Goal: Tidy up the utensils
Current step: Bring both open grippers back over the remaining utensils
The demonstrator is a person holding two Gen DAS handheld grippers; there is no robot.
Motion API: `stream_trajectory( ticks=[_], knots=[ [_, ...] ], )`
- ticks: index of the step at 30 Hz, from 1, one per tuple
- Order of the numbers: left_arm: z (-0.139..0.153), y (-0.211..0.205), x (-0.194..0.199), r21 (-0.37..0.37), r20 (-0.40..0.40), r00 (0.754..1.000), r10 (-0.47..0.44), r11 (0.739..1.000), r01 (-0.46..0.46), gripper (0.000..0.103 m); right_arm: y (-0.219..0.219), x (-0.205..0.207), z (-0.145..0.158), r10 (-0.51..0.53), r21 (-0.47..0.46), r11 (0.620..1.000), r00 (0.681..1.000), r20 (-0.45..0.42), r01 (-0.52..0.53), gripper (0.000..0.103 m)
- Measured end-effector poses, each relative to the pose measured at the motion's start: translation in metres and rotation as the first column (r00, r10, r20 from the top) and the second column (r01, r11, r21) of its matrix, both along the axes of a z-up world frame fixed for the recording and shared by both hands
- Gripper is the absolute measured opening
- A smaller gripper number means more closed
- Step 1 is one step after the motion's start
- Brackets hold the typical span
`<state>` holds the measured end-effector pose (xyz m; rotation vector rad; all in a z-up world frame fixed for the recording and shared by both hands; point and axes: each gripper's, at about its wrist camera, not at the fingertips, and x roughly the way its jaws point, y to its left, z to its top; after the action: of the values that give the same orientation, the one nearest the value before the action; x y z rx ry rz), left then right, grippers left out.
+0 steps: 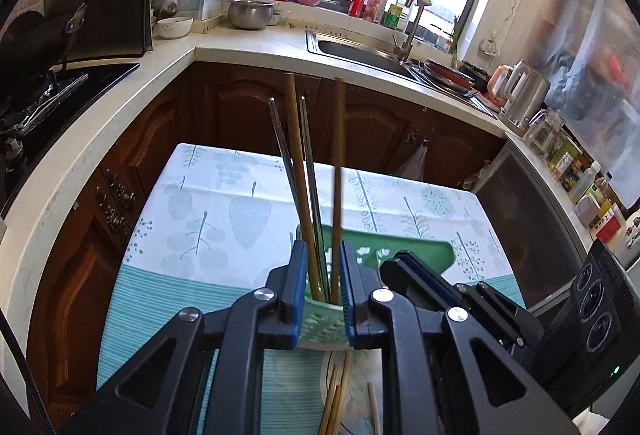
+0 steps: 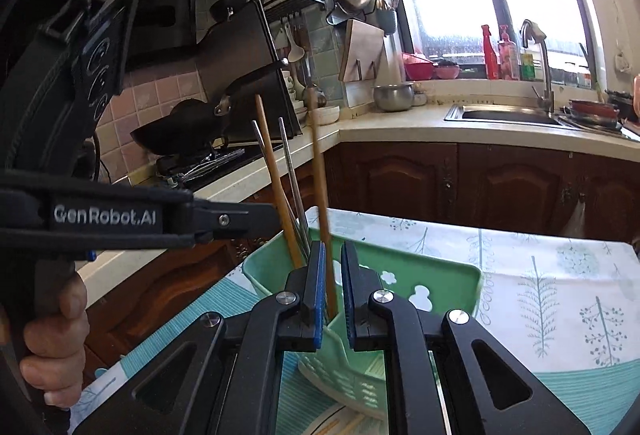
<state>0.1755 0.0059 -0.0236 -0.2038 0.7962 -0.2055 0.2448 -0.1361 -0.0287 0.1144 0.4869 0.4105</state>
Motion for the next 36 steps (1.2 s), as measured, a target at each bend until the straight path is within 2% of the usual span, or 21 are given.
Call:
stream_trajectory(
  ticks=[4, 8, 10, 12, 15, 17, 22, 26, 30, 36],
  knots=[
    [0.000, -0.001, -0.020, 0.006, -0.045, 0.999, -0.012, 1.000, 0.012, 0.025, -0.015, -0.022, 0.010, -0.011, 0.025, 1.000, 0.997, -0.072, 0.012, 0.009],
    [-0.008, -0.011, -0.046, 0.049, -0.120, 0.992, -0.036, 0.998, 0.042, 0.043, -0.032, -0.050, 0.017, -0.026, 0.038, 0.999, 0.981, -0.193, 0.034, 0.013],
    [-0.015, -0.019, -0.061, 0.083, -0.151, 0.987, -0.048, 0.995, 0.061, 0.043, -0.036, -0.065, 0.014, -0.025, 0.034, 0.999, 0.962, -0.272, 0.035, 0.017],
    [-0.025, -0.027, -0.079, 0.104, -0.183, 0.981, -0.060, 0.991, 0.080, 0.043, -0.040, -0.096, 0.011, -0.032, 0.008, 0.999, 0.949, -0.314, 0.036, 0.018],
    [-0.036, -0.033, -0.102, 0.096, -0.206, 0.975, -0.078, 0.990, 0.100, 0.045, -0.043, -0.120, 0.004, -0.060, -0.053, 0.998, 0.921, -0.385, 0.043, 0.018],
    [-0.042, -0.033, -0.114, 0.076, -0.210, 0.974, -0.086, 0.992, 0.104, 0.057, -0.049, -0.139, -0.002, -0.078, -0.063, 0.996, 0.898, -0.434, 0.057, 0.018],
    [-0.050, -0.040, -0.136, 0.072, -0.221, 0.971, -0.095, 0.991, 0.114, 0.060, -0.063, -0.171, -0.005, -0.133, -0.061, 0.991, 0.865, -0.485, 0.118, 0.018],
    [-0.054, -0.048, -0.147, 0.105, -0.214, 0.971, -0.105, 0.986, 0.130, 0.072, -0.070, -0.184, -0.006, -0.172, -0.078, 0.985, 0.840, -0.514, 0.155, 0.023],
    [-0.058, -0.055, -0.154, 0.121, -0.231, 0.965, -0.124, 0.980, 0.155, 0.073, -0.072, -0.196, -0.004, -0.219, -0.129, 0.975, 0.838, -0.499, 0.178, 0.036],
    [-0.064, -0.054, -0.155, 0.128, -0.250, 0.961, -0.121, 0.979, 0.157, 0.073, -0.073, -0.200, -0.006, -0.235, -0.162, 0.971, 0.820, -0.522, 0.175, 0.037]
  ],
)
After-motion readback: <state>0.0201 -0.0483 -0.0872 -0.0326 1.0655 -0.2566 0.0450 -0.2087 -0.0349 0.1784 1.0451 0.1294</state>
